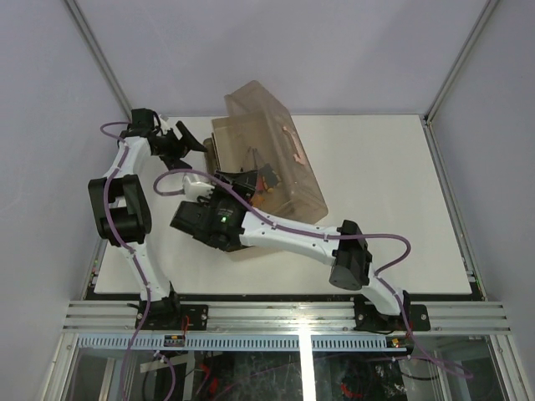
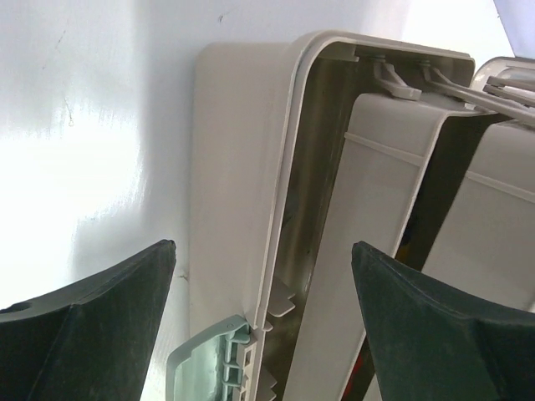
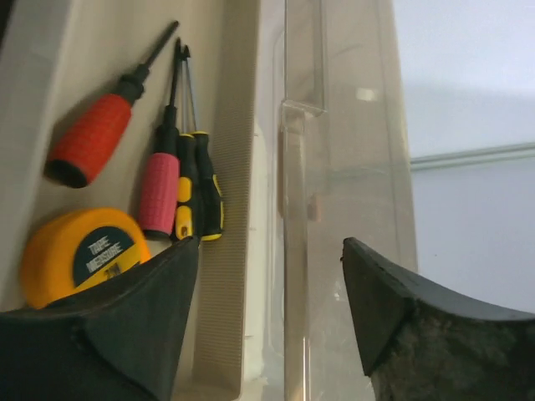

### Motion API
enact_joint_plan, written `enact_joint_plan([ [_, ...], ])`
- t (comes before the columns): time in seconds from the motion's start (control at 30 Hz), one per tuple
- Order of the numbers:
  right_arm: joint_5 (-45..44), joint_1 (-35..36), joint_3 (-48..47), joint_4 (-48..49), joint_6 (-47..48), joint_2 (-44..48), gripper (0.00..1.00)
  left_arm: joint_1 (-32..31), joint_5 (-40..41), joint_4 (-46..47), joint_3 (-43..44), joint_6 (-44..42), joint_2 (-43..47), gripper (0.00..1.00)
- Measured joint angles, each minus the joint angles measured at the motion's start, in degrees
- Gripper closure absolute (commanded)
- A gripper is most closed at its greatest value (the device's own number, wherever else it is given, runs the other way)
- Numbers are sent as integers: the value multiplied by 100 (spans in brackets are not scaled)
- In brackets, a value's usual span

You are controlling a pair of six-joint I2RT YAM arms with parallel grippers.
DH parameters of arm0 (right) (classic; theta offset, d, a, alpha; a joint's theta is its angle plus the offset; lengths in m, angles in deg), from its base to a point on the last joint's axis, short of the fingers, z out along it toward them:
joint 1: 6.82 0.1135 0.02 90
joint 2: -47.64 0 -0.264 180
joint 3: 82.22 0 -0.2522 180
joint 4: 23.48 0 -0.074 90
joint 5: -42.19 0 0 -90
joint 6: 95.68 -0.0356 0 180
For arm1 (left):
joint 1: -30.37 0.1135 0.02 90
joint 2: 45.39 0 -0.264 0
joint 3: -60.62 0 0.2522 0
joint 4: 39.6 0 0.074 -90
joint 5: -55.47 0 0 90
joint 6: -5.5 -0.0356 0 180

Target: Pack the tool kit

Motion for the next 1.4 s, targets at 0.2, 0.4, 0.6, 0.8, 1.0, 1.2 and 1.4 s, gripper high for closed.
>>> enact_joint_plan([
  [0.2,245,256,210,931,398,-61,5,76,33,57,-13,2,0,16],
  [0.4,767,457,216,1749,597,-57,1,409,234,90,35,2,0,16],
  [0.6,1556,490,168,2140,444,103,0,595,501,142,129,-68,0,16],
  [0.8,2422,490,94,2590,72,938,1,667,564,146,122,-175,68,16],
  [1.0,2809,334,-256,2712,-476,1650,8,780,553,205,-186,-293,463,16],
  [1.2,3705,-1056,-1045,1749,-1650,1659,12,791,369,243,-922,-387,896,16],
  [1.4,4922,-2490,-776,957,-2236,1589,11,831,20,232,-1749,-483,1438,16],
])
